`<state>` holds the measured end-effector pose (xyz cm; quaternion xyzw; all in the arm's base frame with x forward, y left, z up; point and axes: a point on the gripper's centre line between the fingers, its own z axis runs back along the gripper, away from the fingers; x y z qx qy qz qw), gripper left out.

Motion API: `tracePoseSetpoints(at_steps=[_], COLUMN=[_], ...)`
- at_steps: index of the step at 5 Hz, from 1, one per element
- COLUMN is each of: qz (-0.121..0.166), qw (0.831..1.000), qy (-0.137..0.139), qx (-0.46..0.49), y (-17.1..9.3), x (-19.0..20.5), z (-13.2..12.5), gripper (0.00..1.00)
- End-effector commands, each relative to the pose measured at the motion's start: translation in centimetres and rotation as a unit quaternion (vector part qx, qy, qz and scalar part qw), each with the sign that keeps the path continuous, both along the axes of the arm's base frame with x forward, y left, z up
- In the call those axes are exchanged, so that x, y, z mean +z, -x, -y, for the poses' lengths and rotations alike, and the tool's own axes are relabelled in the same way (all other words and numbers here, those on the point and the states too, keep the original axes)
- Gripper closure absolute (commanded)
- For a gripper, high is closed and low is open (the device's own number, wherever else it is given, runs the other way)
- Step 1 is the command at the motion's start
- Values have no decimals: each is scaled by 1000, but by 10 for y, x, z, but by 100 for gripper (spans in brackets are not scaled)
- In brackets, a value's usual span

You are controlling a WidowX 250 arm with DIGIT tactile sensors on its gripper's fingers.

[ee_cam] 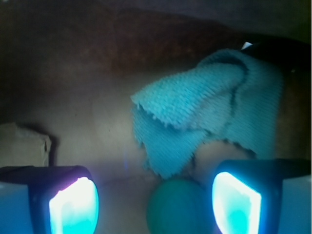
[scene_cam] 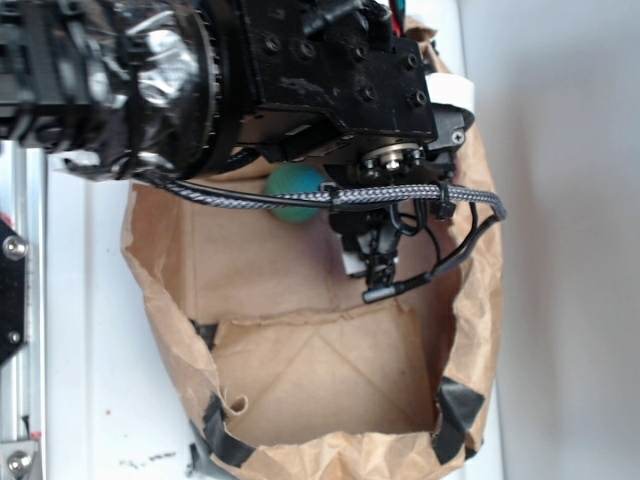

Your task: Grab the blue cloth.

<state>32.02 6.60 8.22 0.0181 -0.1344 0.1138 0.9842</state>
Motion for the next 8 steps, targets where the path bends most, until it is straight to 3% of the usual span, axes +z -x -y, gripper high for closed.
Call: tracePoseSetpoints(at_steps=[1, 4, 5, 6, 8], qz=[49, 101, 100, 92, 98], qw=[999, 991, 990, 991, 992], qy=[1, -64, -76, -63, -52], qx=[22, 60, 61, 75, 61], y=[-26, -54, -59, -61, -53], x=[7, -10, -12, -11, 2], z=[-5, -11, -11, -13, -11], gripper=[0, 0, 0, 100, 100])
